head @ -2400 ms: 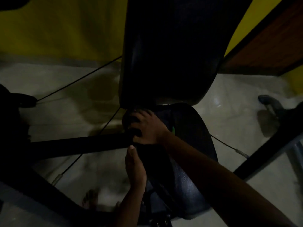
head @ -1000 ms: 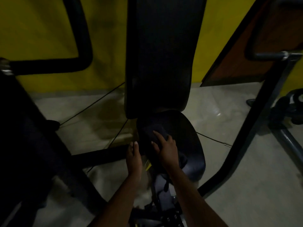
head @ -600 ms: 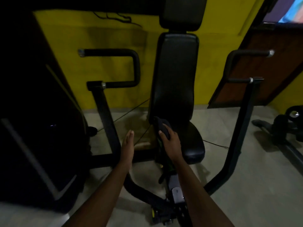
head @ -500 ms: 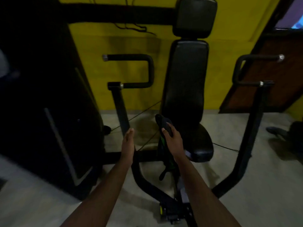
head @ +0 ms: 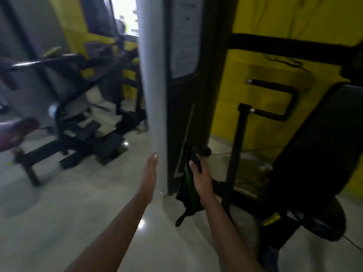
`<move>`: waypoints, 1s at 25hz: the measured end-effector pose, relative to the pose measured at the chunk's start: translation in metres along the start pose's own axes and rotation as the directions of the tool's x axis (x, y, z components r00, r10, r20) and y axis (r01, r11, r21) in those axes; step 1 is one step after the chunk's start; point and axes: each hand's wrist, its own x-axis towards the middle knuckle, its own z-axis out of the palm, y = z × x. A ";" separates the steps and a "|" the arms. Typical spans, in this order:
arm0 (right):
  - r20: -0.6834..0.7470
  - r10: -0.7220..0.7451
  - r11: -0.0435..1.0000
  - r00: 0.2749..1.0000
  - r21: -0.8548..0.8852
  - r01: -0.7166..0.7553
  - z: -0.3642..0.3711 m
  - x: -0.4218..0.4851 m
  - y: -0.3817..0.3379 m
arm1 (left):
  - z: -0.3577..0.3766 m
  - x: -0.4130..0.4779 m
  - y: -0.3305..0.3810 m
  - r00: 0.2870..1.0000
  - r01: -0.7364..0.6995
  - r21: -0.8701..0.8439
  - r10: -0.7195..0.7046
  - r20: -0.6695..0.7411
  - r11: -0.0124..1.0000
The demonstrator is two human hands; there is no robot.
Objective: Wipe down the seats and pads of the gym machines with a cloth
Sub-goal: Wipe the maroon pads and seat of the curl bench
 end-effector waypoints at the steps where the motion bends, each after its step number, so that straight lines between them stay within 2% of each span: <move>1: 0.054 -0.001 1.000 0.999 -0.010 0.002 0.030 -0.007 -0.007 | -0.032 -0.004 0.005 0.998 0.004 -0.007 -0.005 -0.066 1.000; 6: 0.306 -0.031 0.998 0.952 -0.046 0.048 0.191 -0.036 -0.043 | -0.204 -0.011 0.040 0.946 -0.060 -0.092 0.027 -0.324 0.994; 10: 0.441 -0.073 0.997 0.894 0.015 0.074 0.339 -0.073 -0.079 | -0.363 -0.020 0.068 0.878 -0.131 -0.063 0.086 -0.471 0.989; 16: 0.495 -0.036 0.997 0.868 0.082 -0.005 0.543 -0.128 -0.128 | -0.573 -0.022 0.120 0.837 -0.164 -0.011 0.134 -0.531 0.986; 21: 0.526 -0.056 0.991 0.848 0.131 -0.016 0.675 -0.143 -0.153 | -0.701 0.020 0.137 0.841 -0.161 0.005 0.140 -0.522 0.987; 25: 0.530 -0.092 0.986 0.843 0.166 0.004 0.790 -0.122 -0.161 | -0.792 0.079 0.146 0.855 -0.162 0.011 0.146 -0.498 0.987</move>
